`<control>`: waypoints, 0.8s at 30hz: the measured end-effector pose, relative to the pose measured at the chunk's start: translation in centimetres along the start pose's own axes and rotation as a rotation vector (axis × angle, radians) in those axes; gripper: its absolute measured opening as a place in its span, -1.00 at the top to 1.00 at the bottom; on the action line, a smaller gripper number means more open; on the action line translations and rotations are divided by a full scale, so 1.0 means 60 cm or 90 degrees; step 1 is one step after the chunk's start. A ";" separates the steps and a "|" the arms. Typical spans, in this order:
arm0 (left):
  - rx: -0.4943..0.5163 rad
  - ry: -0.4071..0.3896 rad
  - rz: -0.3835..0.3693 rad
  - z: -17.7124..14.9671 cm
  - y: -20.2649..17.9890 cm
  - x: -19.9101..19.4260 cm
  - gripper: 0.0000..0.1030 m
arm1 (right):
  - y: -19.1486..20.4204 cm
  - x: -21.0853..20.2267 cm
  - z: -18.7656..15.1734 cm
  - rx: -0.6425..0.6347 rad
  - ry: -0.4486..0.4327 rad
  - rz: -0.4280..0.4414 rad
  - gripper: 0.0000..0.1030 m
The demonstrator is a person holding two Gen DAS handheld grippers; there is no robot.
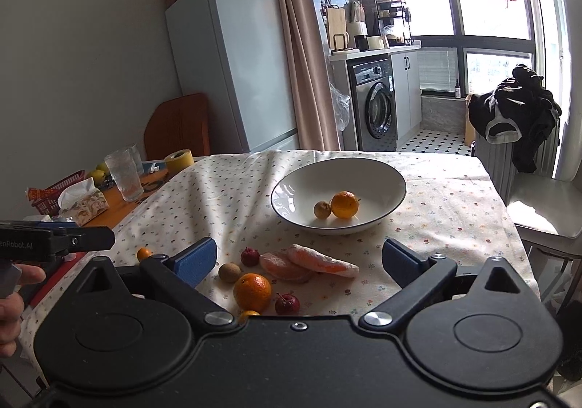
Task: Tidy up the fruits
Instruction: 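Withdraw both grippers from the bowl back toward the loose fruit, then grasp the small red apple with the right gripper while the left grasps a small tangerine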
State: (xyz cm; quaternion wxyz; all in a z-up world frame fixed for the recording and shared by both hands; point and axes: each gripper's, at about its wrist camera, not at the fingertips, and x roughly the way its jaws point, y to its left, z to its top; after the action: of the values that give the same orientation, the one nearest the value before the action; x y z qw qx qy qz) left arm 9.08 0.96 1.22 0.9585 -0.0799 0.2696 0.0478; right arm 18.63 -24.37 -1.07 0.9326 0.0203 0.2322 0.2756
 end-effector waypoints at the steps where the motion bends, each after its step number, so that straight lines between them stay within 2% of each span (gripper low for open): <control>1: 0.001 -0.001 -0.001 -0.002 0.000 0.001 -0.99 | 0.001 0.002 -0.003 0.000 0.004 0.002 -0.78; 7: -0.010 0.002 -0.011 -0.020 0.000 0.018 -0.94 | 0.002 0.020 -0.020 0.001 0.031 0.023 -0.54; 14: -0.016 0.014 -0.030 -0.038 -0.014 0.049 -0.66 | -0.005 0.049 -0.035 0.015 0.067 0.045 -0.14; 15: -0.017 0.013 -0.034 -0.040 -0.018 0.054 -0.64 | -0.007 0.054 -0.037 0.017 0.072 0.047 -0.13; 20: -0.030 0.029 -0.046 -0.050 -0.031 0.084 -0.26 | -0.008 0.085 -0.045 0.008 0.102 0.056 -0.02; 24: -0.030 0.042 -0.051 -0.058 -0.037 0.101 -0.17 | -0.009 0.102 -0.050 0.001 0.118 0.068 0.08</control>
State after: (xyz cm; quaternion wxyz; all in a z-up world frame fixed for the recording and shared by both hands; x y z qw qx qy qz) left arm 12.75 -1.54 -4.61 0.9482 -0.1143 0.2963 0.0133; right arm 22.12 -21.92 -6.42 0.8911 0.0074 0.3164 0.3253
